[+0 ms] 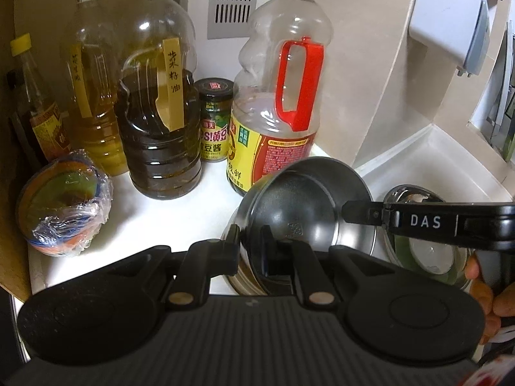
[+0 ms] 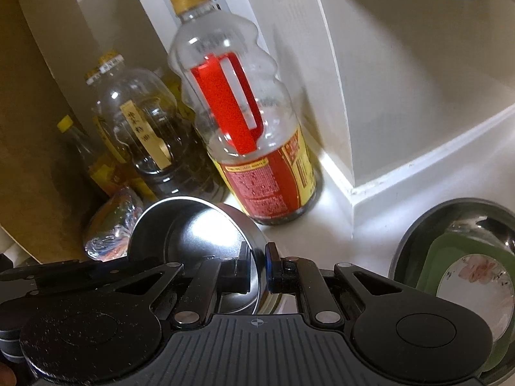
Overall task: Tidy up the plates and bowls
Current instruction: 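Lower the steel pot onto the cream bowl stack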
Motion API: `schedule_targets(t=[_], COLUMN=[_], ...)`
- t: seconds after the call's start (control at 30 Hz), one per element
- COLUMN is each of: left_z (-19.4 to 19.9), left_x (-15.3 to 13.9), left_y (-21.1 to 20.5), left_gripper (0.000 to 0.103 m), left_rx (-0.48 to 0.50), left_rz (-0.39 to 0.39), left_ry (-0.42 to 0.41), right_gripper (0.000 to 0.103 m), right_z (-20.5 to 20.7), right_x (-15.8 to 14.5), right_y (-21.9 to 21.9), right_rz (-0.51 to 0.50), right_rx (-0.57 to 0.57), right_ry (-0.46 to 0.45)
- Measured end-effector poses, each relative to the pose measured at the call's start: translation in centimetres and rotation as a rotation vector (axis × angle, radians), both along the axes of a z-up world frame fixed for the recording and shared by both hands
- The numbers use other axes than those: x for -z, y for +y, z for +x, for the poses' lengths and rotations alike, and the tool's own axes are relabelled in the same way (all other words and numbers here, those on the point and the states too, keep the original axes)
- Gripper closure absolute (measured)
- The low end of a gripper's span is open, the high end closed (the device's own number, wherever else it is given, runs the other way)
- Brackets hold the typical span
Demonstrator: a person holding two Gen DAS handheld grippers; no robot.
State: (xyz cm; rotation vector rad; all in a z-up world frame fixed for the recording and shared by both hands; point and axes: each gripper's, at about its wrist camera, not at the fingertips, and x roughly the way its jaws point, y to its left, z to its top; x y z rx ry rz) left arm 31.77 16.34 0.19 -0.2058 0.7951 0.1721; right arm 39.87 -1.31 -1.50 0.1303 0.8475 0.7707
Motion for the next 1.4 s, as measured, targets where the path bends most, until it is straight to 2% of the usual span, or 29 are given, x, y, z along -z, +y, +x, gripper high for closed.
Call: schedule_targets(t=[0.37,0.8,1.07,1.2,1.4], left_z=[0.3,-0.1,-0.2,0.1,0.4], left_x=[0.1,0.6,0.2,0.1,0.1], left_y=[0.5,0.5,0.6,0.7,0.5], left_gripper=[0.092,0.092,0.092,0.092,0.092], left_rx=[0.011,0.007,0.005,0.019,0.03], left_rz=[-0.025,-0.03,-0.003,-0.022,-0.017], left_ry=[0.005,0.002,-0.015,-0.017,-0.017], right_gripper=[0.094,0.091,0.09,0.096,0.096], right_z=[0.7,-1.0,-1.1,-0.5,1.2], right_x=[0.0,0.6,0.6,0.7,0.9], right_y=[0.0,-1.3,-2.0,-1.9,-1.9], right_rz=[0.01,0.059,0.103,0.127,0.143], right_rx=[-0.005,-0.017,-0.023,-0.034,0.004], right_ry=[0.034,-0.091,-0.112,-0.075,0.058])
